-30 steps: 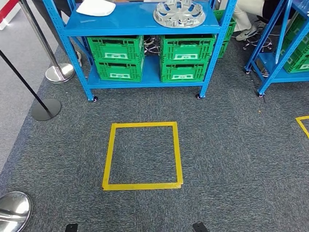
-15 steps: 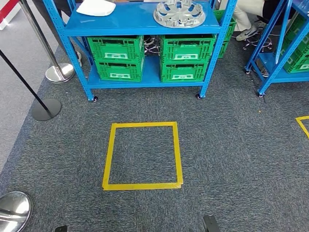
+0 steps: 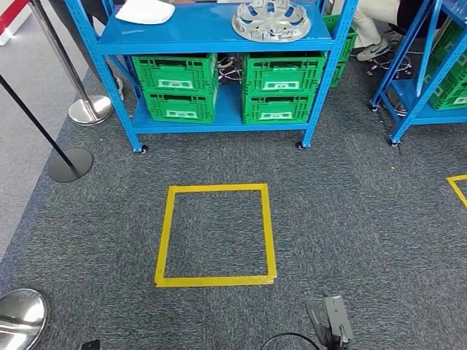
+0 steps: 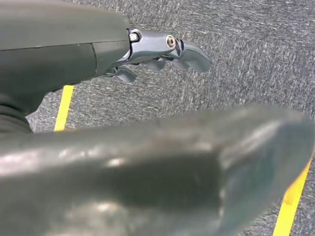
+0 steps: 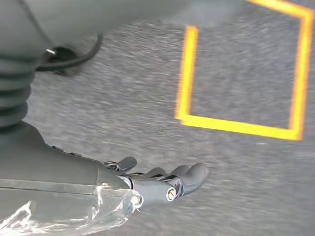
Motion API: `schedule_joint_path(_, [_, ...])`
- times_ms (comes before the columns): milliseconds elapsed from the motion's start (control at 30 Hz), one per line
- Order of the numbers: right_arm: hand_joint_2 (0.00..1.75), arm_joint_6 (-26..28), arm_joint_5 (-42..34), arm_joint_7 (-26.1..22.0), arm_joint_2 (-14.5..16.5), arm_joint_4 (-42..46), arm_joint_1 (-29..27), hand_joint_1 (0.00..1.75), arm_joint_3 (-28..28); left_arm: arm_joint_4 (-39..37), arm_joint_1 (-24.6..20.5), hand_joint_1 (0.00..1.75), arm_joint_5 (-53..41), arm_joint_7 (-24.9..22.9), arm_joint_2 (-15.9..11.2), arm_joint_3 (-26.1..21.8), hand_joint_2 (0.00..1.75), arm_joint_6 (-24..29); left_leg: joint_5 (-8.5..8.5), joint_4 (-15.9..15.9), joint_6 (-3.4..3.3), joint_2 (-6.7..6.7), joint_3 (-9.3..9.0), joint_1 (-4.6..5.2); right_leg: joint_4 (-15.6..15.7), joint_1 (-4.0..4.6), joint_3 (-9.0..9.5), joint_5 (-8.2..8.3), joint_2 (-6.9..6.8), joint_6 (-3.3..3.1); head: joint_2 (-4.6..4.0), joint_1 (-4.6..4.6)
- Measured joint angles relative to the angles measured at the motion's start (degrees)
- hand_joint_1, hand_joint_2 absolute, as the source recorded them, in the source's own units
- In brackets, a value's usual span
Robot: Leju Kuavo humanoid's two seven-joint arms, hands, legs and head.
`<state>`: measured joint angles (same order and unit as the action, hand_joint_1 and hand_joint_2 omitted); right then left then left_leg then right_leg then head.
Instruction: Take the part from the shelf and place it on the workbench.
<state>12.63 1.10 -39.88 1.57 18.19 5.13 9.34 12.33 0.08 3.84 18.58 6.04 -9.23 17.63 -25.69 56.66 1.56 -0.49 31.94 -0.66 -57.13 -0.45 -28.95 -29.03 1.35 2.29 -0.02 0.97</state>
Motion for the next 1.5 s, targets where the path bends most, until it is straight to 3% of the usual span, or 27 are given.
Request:
schedule_joint_path(267, [1.75,-0.20,3.36,-0.16,0.15,6.75,0.04,0.00,3.01,0.00,-0.07,0.00,-0.34,-0.01,0.02,-0.34,0.00,0.08,0.00,-0.02,0.01,0.00,0.01,0.00,0.00,0.00,-0.01,0.00,-0.01,0.00,0.00,0.01])
schedule_joint_path(400, [0.00,-2.08,4.98,-0.16,0.67,9.97,-0.77,0.00,4.33,-0.01,-0.06,0.00,-0.58,0.07,0.02,-0.42,0.00,0.09,0.00,-0.02,0.01,-0.02,0.01,0.00,0.00,0.00,0.00,0.00,-0.01,0.00,0.00,0.01])
schedule_joint_path(567, [0.00,-6.43,9.75,-0.20,3.24,19.77,-3.02,0.00,6.20,-0.01,-0.10,0.00,-1.69,0.71,0.06,-0.91,0.00,-0.06,-0.01,-0.01,-0.01,-0.03,0.01,0.07,0.01,-0.07,-0.01,0.01,-0.01,0.01,0.00,0.00])
schedule_joint_path(767, [0.00,-7.58,13.10,-0.16,7.52,35.29,-6.33,0.00,6.31,-0.01,-0.13,0.00,-2.25,1.30,0.06,-1.75,0.00,-0.36,-0.21,0.09,-0.31,-0.03,0.02,0.33,0.06,-0.34,-0.01,-0.06,-0.01,0.23,0.00,-0.02])
schedule_joint_path(933, [0.00,-7.19,13.30,-0.19,8.69,41.23,-7.87,0.00,5.95,0.00,-0.20,0.00,-2.44,1.45,0.05,-2.12,0.00,-0.63,-1.27,-0.68,-1.38,-0.14,-0.35,0.66,0.06,-0.83,0.52,0.23,-0.01,1.43,0.01,-0.05])
schedule_joint_path(1000, [0.00,-6.24,13.45,-0.22,8.81,44.99,-8.83,0.00,4.32,-0.01,-0.19,0.00,-2.63,1.63,0.07,-2.35,0.00,-0.99,-1.75,-1.24,-2.05,-0.30,-1.38,0.43,-1.72,-0.84,-0.05,-0.51,-0.21,1.77,0.01,0.16])
schedule_joint_path(1100, [0.00,-5.40,14.08,-0.01,9.03,50.80,-9.88,0.00,0.96,-0.02,-0.14,0.00,-3.15,1.78,0.14,-2.68,0.00,-1.45,-2.35,-1.34,-2.34,-0.22,-2.73,0.28,-10.33,-0.81,-5.11,-4.30,-0.44,1.78,0.00,0.57])
schedule_joint_path(1167, [0.87,-5.20,14.41,0.30,9.13,53.42,-10.76,0.00,-0.60,-0.02,-0.09,0.00,-3.32,1.79,0.24,-2.74,0.00,-1.53,-2.94,-1.32,-2.12,-0.22,-3.54,0.20,-15.73,-0.83,-8.96,-5.73,-0.46,2.13,0.00,0.60])
schedule_joint_path(1233, [1.75,-4.53,14.76,0.67,9.15,56.37,-11.65,0.00,-2.22,-0.02,0.03,0.00,-3.49,1.79,0.33,-2.83,0.00,-1.53,-4.08,-1.32,-1.67,-0.39,-5.16,-0.10,-16.46,-0.87,-11.21,-4.99,-0.50,2.36,0.00,0.60])
schedule_joint_path(1267, [1.75,-3.86,15.05,0.83,9.15,57.86,-11.95,0.00,-2.97,-0.02,0.09,0.00,-3.62,1.79,0.36,-2.89,0.00,-1.53,-4.91,-1.32,-1.33,-0.50,-6.33,-0.37,-14.39,-0.94,-11.42,-3.58,-0.57,2.46,0.00,0.61])
schedule_joint_path(1333, [1.75,-1.80,16.17,1.03,9.13,60.05,-12.24,0.00,-4.06,-0.07,0.15,0.00,-4.02,1.78,0.33,-2.98,0.00,-1.61,-6.97,-1.25,-0.42,-0.61,-8.83,-0.84,-7.81,-1.19,-10.80,1.97,-1.17,2.68,0.00,0.78])
schedule_joint_path(1400, [1.75,0.98,18.36,1.66,8.98,61.15,-12.31,0.00,-4.82,-0.16,0.05,0.00,-4.62,1.78,0.24,-3.01,0.00,-1.78,-8.64,-1.78,0.63,-0.58,-10.69,-0.93,-4.40,-1.10,-10.07,5.55,-1.70,1.65,0.01,0.91])
schedule_joint_path(1467, [1.75,3.79,20.81,2.42,8.58,62.13,-11.97,0.00,-5.49,-0.22,-0.35,0.00,-5.23,1.80,0.18,-3.01,0.00,-1.95,-8.38,-1.93,1.69,-0.57,-11.49,-0.93,-4.33,-0.86,-9.42,4.97,-1.54,-0.03,0.01,0.84])
schedule_joint_path(1500, [1.75,4.88,21.71,2.69,8.33,62.65,-11.70,0.00,-5.81,-0.22,-0.63,0.00,-5.44,1.81,0.17,-3.01,0.00,-2.02,-7.14,-0.20,2.12,-0.52,-10.74,-0.98,-4.08,-0.93,-8.93,4.61,-1.40,-0.52,0.01,0.69])
